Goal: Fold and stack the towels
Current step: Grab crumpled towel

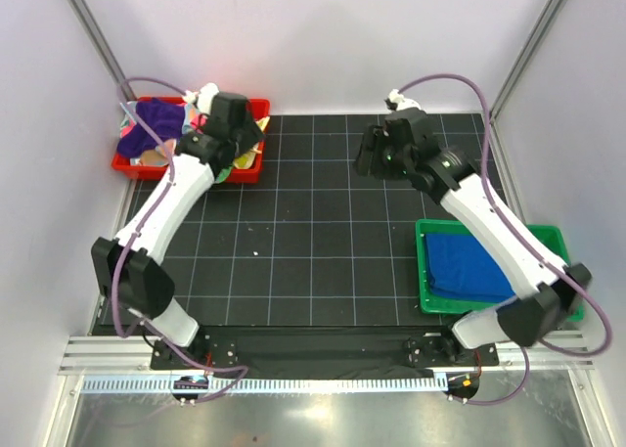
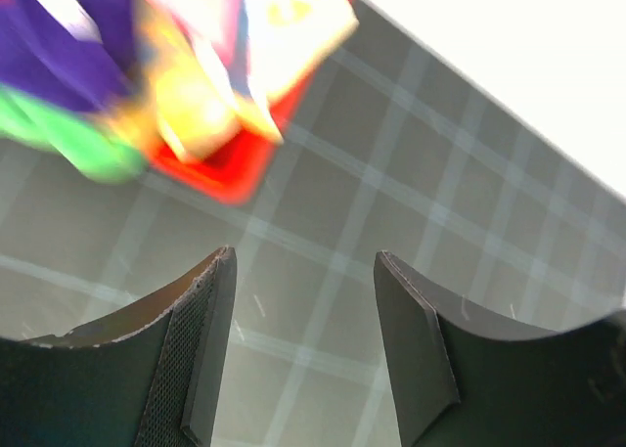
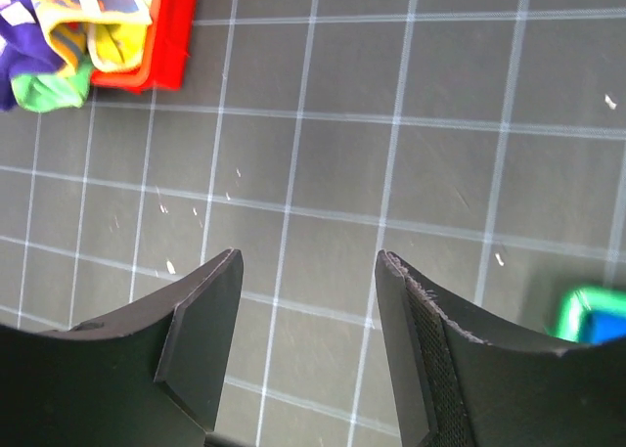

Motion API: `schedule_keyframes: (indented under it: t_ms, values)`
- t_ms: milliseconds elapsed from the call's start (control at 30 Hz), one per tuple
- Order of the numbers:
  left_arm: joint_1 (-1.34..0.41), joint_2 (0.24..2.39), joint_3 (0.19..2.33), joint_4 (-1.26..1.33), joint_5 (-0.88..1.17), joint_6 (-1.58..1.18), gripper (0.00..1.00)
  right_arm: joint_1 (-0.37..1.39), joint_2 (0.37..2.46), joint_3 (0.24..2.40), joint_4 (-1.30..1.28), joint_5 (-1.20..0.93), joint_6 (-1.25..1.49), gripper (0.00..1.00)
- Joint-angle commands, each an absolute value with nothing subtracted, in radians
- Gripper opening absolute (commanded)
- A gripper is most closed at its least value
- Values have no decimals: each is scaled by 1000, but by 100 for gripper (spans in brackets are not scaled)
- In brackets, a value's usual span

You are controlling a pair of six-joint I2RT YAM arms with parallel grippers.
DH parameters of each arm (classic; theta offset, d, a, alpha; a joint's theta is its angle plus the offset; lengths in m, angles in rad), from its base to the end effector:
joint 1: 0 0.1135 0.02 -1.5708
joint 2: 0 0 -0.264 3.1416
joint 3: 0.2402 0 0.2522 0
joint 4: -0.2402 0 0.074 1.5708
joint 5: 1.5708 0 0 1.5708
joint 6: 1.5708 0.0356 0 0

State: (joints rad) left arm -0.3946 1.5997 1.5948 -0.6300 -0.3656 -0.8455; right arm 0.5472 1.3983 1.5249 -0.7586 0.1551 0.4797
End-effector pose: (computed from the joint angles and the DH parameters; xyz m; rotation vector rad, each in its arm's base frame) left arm 0.3365 -0.1264 0.3726 -0.6811 2.0649 -0.3101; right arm 0.2575 0.1505 0.3995 0.0126 2.2235 0.4031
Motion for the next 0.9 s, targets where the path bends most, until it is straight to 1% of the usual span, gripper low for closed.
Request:
schedule_keyframes:
  t_ms: [0,133,233,400,700,867]
  values:
    - [-315,1692,1731,-687,-471,-764,62,525,1482,1621,-649,61,437,63]
    - [-239,1825,1869,-724,-485,-739,60,491,1557,1643,-624,34,423,63]
    - [-206,1905,1931,-755,-437,-735,57,468,1586,1646,-606,25,420,62]
    - [-206,1956,1917,-704,-376,-722,58,459,1601,1631,-586,15,422,62]
    - [-202,2060,1933,-703,-425,-756,58,459,1586,1588,-581,14,419,61]
    - [-198,2094,1968,-710,-431,-758,52,457,1580,1574,-581,14,416,61]
